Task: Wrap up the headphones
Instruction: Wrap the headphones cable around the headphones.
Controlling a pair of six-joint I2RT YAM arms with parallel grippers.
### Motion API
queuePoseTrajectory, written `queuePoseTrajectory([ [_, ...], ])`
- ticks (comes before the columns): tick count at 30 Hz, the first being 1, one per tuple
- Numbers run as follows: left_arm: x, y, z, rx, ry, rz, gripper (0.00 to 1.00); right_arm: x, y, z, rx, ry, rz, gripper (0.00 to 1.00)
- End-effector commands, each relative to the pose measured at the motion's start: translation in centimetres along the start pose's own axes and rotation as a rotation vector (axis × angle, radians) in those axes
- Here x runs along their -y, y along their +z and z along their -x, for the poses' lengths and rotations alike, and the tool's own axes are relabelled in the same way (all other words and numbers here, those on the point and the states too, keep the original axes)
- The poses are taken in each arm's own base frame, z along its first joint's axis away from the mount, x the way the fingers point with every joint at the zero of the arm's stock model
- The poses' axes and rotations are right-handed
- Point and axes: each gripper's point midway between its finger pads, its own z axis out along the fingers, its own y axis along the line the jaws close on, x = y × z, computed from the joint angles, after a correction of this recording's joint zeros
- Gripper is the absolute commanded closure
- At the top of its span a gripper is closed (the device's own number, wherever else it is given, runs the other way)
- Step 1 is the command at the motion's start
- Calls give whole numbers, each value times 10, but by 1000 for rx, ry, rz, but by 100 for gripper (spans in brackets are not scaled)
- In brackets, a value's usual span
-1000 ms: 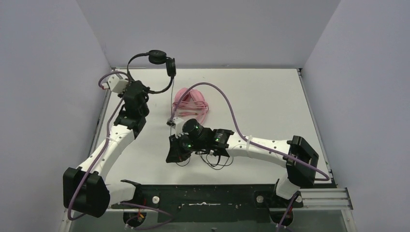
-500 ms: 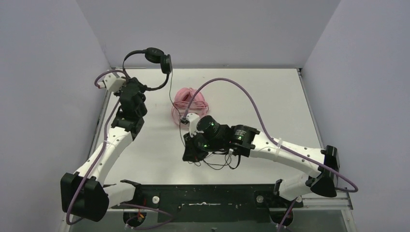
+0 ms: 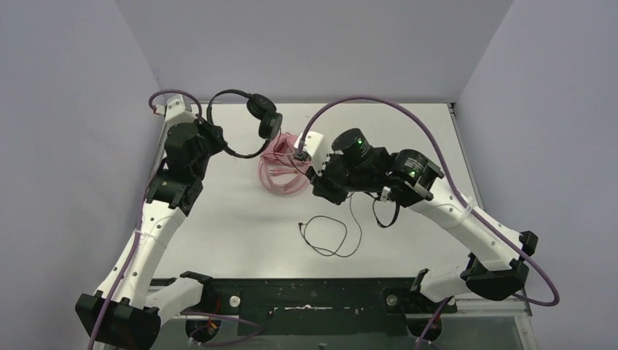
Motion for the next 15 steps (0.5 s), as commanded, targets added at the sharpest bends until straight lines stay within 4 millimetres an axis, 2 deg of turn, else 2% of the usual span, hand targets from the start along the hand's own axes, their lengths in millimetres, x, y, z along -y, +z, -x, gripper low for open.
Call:
queuePoseTrajectory([
  [1, 33, -16, 3, -48, 141, -190, 100, -4, -30, 0, -69, -268, 69, 100],
  [4, 43, -22, -5, -54, 236, -224, 100, -18, -30, 11, -81, -343, 146, 100],
  [8, 47, -23, -17, -75, 360, -189, 100, -36, -24, 31, -71, -386, 236, 100],
  [12, 49, -22, -29, -112, 387, -173, 100, -54, -15, 42, -63, -418, 297, 100],
  [14, 57, -24, -35, -119, 399, -211, 100, -50, -10, 50, -46, -411, 260, 100],
  [15, 61, -27, -39, -125, 419, -237, 100, -42, -8, 61, -13, -400, 207, 100],
])
